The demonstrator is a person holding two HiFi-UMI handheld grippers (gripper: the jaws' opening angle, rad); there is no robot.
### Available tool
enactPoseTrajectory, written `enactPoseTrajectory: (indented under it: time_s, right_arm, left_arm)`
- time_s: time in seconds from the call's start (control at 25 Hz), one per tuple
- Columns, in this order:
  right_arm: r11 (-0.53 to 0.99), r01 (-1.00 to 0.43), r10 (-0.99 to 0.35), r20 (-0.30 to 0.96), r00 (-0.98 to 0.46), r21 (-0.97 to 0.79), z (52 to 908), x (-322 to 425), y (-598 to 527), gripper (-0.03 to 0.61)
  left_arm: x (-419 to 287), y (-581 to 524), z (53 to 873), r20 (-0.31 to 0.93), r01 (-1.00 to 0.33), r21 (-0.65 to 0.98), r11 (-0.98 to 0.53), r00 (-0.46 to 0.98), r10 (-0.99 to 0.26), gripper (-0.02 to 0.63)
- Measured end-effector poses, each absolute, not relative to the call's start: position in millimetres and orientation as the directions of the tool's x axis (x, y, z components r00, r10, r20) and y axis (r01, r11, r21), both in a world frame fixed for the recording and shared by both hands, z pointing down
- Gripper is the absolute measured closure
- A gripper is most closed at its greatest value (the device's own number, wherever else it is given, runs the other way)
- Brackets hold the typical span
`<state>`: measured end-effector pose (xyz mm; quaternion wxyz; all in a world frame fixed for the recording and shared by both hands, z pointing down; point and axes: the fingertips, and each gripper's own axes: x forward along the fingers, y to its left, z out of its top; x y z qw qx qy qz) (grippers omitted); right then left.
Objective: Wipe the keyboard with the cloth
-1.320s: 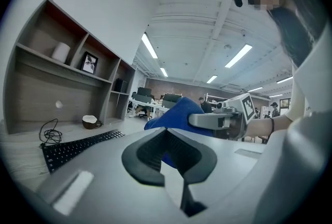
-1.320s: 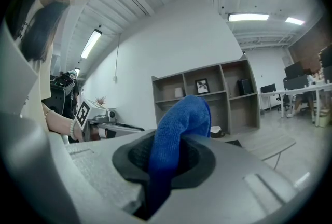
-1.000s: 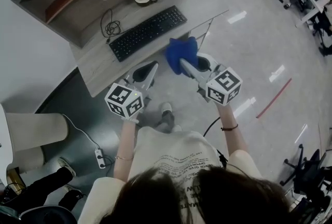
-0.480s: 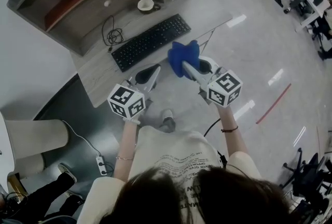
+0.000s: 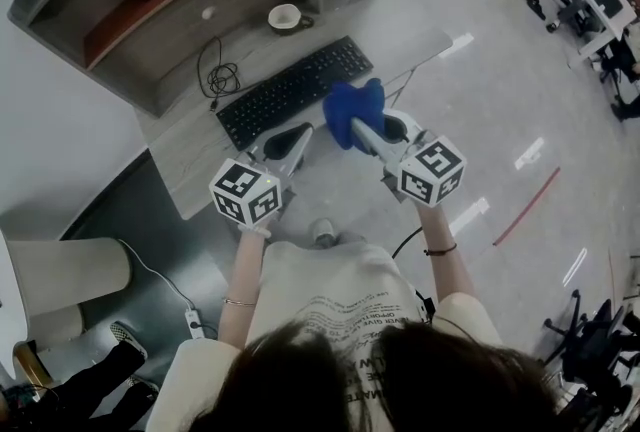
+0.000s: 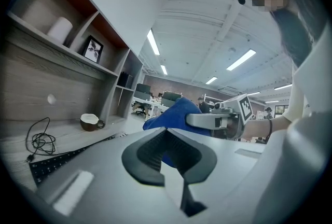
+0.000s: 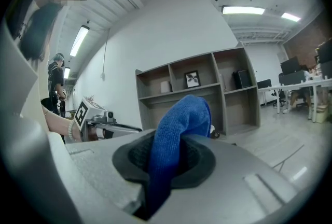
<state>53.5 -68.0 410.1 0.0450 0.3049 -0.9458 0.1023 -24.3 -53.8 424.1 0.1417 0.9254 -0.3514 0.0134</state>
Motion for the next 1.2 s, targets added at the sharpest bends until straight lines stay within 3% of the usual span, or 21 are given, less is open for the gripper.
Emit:
enactPoseTrajectory:
  time_s: [0.56, 1.2]
  right_arm:
    - [0.793, -0.56, -0.548, 0.118, -0.828, -0.24, 417.6, 54.0, -101.3, 0.526]
    - [0.875, -0.421, -0.392, 0.161, -0.906, -0.24, 424.1, 69.0, -196.2, 0.526]
  left_arm:
    - [-23.8, -79.3, 437.1, 0.139, -0.681, 0.283, -0.676, 0.726, -0.673, 0.617]
    - [-11.4, -159.1, 450.1, 0.158, -0.781, 0.34, -0.524, 0.597, -0.787, 0.617]
